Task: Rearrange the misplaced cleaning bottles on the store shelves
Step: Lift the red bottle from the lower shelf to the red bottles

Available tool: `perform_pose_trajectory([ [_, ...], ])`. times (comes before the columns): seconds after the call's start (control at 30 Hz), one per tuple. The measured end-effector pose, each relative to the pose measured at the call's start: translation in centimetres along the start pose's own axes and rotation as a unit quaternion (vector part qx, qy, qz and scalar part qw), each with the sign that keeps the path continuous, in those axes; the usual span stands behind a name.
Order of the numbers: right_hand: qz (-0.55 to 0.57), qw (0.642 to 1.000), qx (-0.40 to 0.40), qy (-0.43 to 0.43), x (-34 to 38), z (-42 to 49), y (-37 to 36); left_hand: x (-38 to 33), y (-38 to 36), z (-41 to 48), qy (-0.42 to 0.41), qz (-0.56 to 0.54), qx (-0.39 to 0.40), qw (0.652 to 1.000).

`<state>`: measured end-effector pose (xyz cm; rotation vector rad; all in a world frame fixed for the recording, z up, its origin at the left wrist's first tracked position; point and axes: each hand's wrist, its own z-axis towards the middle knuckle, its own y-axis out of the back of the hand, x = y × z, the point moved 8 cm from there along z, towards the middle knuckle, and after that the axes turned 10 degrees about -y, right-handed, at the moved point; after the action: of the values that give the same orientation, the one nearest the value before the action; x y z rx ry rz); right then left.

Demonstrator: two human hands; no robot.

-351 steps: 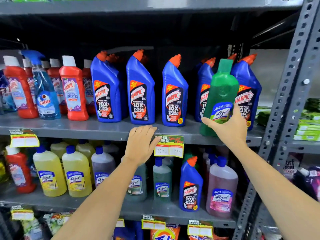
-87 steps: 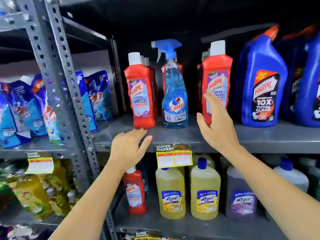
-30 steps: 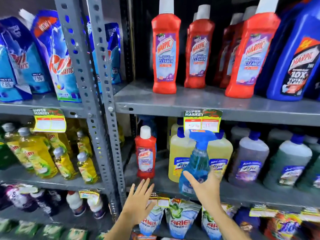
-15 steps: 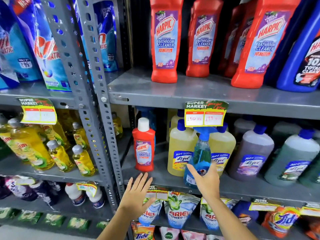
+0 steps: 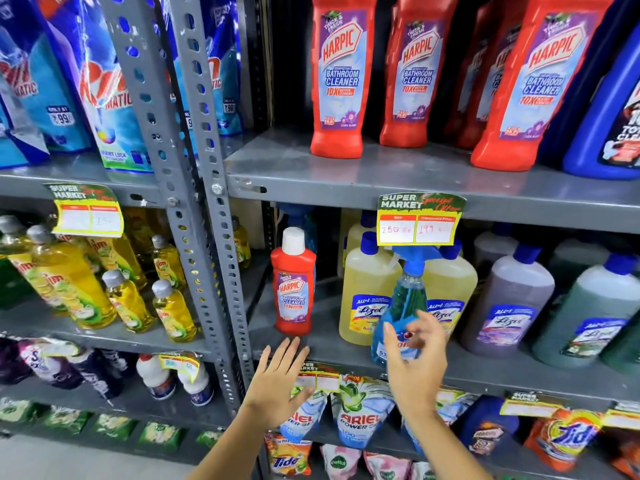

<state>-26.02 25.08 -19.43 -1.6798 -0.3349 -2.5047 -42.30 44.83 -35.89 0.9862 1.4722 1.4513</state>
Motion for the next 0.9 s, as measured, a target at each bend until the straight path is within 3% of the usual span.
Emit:
perform_pose_trajectory([
  [0.1, 0.000, 0.990, 0.118, 0.070, 4.1, -1.1, -5.1, 0.0, -0.3, 0.0, -0.001, 0.001, -0.001, 1.000],
  [0.23, -0.056, 0.956, 0.285, -0.042, 3.8, -1.4, -12.7, 0.1, -0.2, 0.0, 0.009, -0.002, 0.010, 1.000],
  [0.3, -0.085, 0.940, 0.318, -0.086, 2.8, -1.3, -15.3, 0.2, -0.2, -0.1, 0.009, -0.003, 0.011, 1.000],
  [0.53, -0.145, 0.913, 0.349, -0.153, -0.3, -0.3, -20.2, 0.4, 0.0, -0.6, 0.000, -0.007, 0.025, 1.000],
  [0.77, -0.187, 0.931, 0.298, -0.096, 0.5, 0.7, -18.8, 0.2, 0.4, -0.4, -0.001, 0.002, 0.019, 1.000],
  [0.9, -0.157, 0.944, 0.285, -0.059, 3.0, 0.1, -15.2, -0.3, 1.4, -0.9, -0.010, -0.014, -0.024, 1.000],
])
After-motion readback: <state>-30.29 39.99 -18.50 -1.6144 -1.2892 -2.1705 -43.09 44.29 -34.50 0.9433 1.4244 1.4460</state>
